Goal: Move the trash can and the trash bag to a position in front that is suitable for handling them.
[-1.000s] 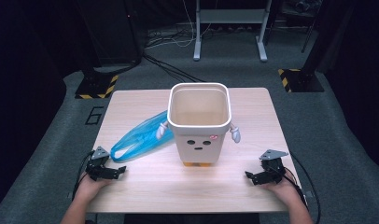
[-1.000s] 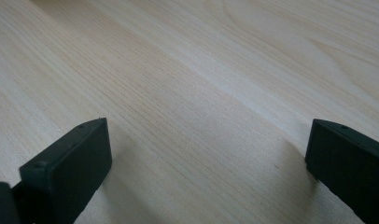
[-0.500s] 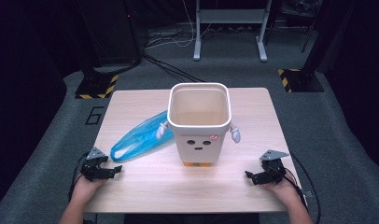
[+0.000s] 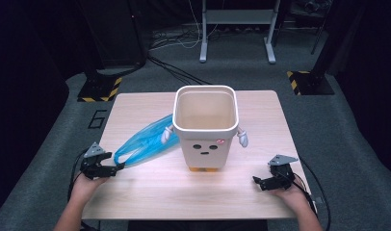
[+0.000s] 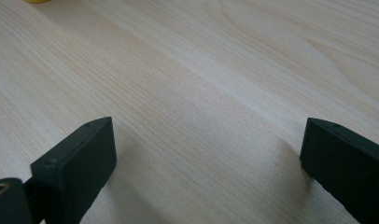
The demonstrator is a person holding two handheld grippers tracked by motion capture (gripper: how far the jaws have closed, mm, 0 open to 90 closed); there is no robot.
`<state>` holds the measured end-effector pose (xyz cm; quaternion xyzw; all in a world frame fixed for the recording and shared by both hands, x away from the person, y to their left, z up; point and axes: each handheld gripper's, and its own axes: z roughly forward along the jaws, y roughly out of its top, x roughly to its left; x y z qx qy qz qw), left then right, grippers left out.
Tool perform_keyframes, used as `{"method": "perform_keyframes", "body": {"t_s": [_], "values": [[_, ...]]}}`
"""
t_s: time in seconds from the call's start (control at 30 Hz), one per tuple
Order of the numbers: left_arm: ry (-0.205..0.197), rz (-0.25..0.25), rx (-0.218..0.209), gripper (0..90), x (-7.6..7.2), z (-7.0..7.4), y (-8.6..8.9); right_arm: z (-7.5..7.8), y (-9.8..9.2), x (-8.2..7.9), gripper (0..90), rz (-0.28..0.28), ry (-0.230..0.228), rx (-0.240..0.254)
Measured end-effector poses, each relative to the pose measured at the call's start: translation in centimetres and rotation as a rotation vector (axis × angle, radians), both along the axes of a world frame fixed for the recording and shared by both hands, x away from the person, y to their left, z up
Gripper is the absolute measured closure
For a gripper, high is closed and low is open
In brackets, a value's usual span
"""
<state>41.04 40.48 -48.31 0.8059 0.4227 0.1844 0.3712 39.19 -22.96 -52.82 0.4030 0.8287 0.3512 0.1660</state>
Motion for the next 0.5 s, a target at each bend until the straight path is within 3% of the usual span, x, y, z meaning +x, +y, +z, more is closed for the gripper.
{"method": "perform_keyframes", "body": {"t_s": [0.07,0.17,0.27,0.5], "values": [[-0.014,-0.017,-0.028,24.3,0.4,0.0,-0.3,0.0,0.0,0.0,2.7,0.000,0.000,0.000],[-0.011,-0.024,-0.014,25.6,1.0,-0.4,-0.7,0.0,0.0,0.0,2.6,0.000,0.000,0.000],[-0.010,0.022,0.030,28.1,1.5,-0.7,-1.0,0.0,0.0,0.0,2.6,0.000,0.000,0.000],[-0.008,0.085,0.042,28.6,3.2,-1.0,-0.2,0.0,0.0,0.0,2.6,-0.001,-0.001,0.000]]}}
